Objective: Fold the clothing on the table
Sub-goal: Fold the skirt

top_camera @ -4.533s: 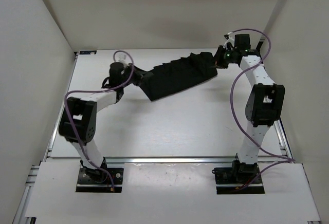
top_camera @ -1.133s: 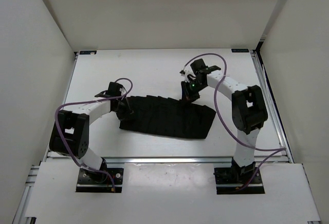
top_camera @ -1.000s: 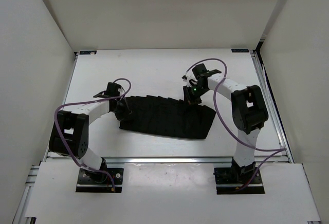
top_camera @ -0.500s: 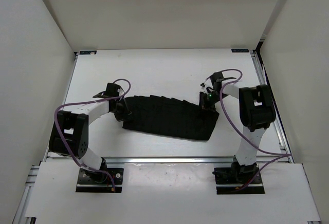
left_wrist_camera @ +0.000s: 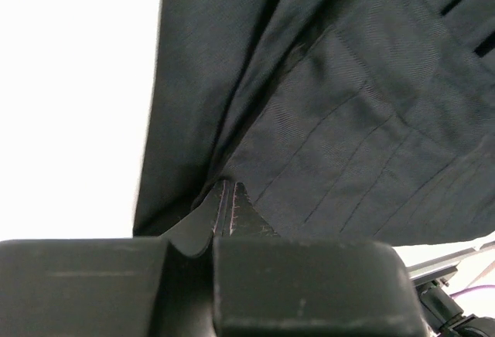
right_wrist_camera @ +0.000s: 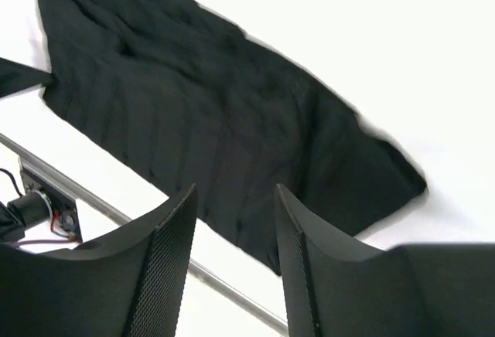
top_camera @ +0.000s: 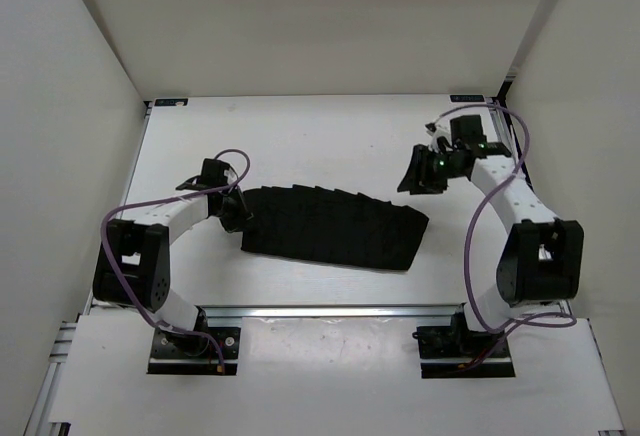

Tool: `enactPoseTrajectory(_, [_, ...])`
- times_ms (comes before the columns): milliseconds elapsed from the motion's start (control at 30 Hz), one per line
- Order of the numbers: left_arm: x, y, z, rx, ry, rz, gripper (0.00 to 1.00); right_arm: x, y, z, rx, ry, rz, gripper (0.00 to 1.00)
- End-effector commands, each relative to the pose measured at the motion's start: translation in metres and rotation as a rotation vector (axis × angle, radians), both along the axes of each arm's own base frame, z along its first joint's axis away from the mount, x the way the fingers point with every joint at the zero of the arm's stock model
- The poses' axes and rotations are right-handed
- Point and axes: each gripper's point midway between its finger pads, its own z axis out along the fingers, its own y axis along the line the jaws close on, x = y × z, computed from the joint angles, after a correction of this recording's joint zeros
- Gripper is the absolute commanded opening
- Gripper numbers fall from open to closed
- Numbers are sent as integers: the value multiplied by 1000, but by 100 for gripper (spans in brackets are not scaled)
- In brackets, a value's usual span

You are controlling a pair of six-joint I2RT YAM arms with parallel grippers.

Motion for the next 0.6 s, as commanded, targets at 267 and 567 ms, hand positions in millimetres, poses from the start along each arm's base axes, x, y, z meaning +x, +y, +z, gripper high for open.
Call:
enactPoseTrajectory(267, [8,-12,-3,6,-18,-46,0,-103,-13,-69,31,244,-119,67])
enactPoseTrajectory(567, [5,0,-22,104,24,-47,0,-116,-16,-88,50,255,-191,69])
